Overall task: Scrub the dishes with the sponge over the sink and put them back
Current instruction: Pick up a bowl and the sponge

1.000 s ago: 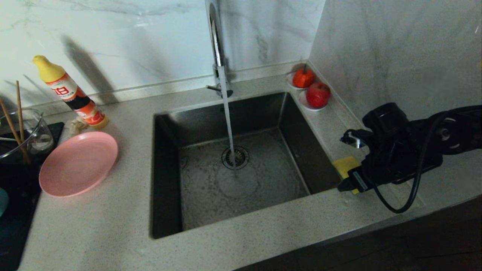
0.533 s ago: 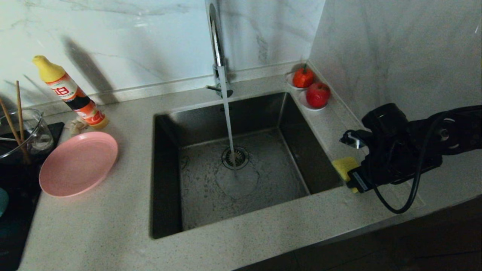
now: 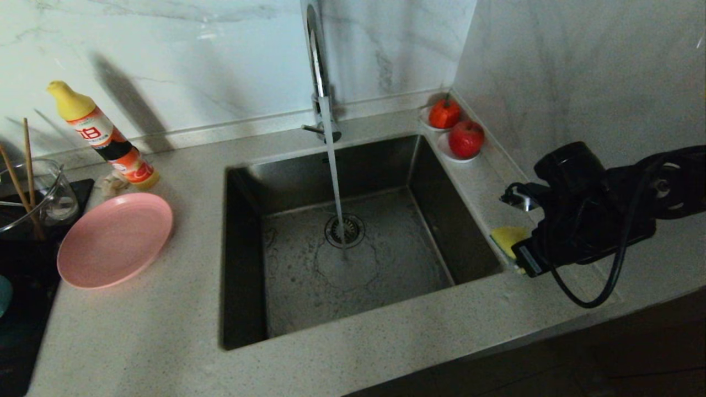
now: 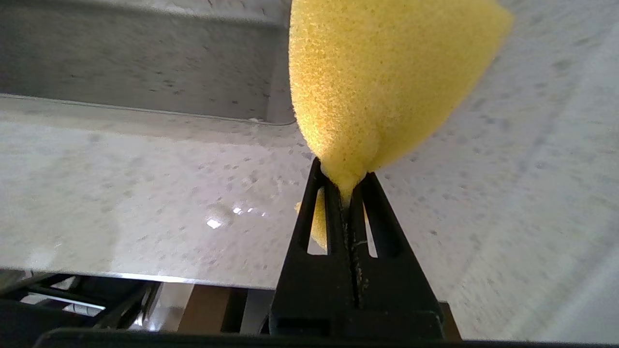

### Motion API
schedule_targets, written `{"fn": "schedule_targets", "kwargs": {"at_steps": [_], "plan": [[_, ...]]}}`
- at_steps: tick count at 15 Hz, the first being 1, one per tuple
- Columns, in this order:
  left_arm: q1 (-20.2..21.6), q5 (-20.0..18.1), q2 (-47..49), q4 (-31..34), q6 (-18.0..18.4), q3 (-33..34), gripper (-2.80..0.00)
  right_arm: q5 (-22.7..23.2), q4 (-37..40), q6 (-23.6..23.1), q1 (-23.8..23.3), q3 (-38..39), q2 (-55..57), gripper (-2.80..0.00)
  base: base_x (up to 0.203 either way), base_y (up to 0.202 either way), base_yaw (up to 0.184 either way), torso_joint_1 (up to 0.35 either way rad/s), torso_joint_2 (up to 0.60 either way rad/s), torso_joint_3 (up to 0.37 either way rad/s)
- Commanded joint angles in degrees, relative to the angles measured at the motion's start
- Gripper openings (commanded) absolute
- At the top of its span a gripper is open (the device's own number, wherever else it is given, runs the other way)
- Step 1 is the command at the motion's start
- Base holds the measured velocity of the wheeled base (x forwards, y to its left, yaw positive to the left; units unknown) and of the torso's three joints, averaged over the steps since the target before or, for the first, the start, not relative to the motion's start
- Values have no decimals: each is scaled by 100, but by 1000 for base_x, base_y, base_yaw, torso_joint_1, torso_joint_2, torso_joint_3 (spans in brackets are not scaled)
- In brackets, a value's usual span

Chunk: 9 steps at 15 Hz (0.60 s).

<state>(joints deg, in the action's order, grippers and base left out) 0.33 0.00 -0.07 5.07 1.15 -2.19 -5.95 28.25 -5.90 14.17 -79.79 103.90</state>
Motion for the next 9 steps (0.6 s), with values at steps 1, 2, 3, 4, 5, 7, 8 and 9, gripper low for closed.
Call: {"fn": "schedule_targets", "kwargs": {"at_steps": [1, 2, 3, 4, 5, 7, 8, 9], "plan": [[2, 0, -10, 3, 0, 0, -280, 49, 63, 0, 89, -145, -483, -280, 0, 0, 0, 0, 0, 0], [2, 0, -12, 3, -4, 0, -280, 123, 172, 1, 147, -273, -679, -280, 0, 0, 0, 0, 0, 0], [2, 0, -10, 3, 0, 0, -280, 229, 326, 1, 194, -398, -891, -280, 0, 0, 0, 0, 0, 0], [2, 0, -10, 3, 0, 0, -280, 333, 472, 6, 223, -476, -1096, -280, 0, 0, 0, 0, 0, 0], [2, 0, -19, 3, -4, 0, -280, 427, 577, 14, 240, -527, -1311, -280, 0, 0, 0, 0, 0, 0], [2, 0, -16, 3, 0, 0, -280, 504, 677, 54, 356, -531, -1729, -280, 0, 0, 0, 0, 0, 0], [2, 0, -10, 3, 0, 0, -280, 514, 720, 75, 509, -482, -1943, -280, 0, 0, 0, 0, 0, 0], [2, 0, -10, 3, 0, 0, -280, 514, 744, 101, 705, -401, -2136, -280, 0, 0, 0, 0, 0, 0]]}}
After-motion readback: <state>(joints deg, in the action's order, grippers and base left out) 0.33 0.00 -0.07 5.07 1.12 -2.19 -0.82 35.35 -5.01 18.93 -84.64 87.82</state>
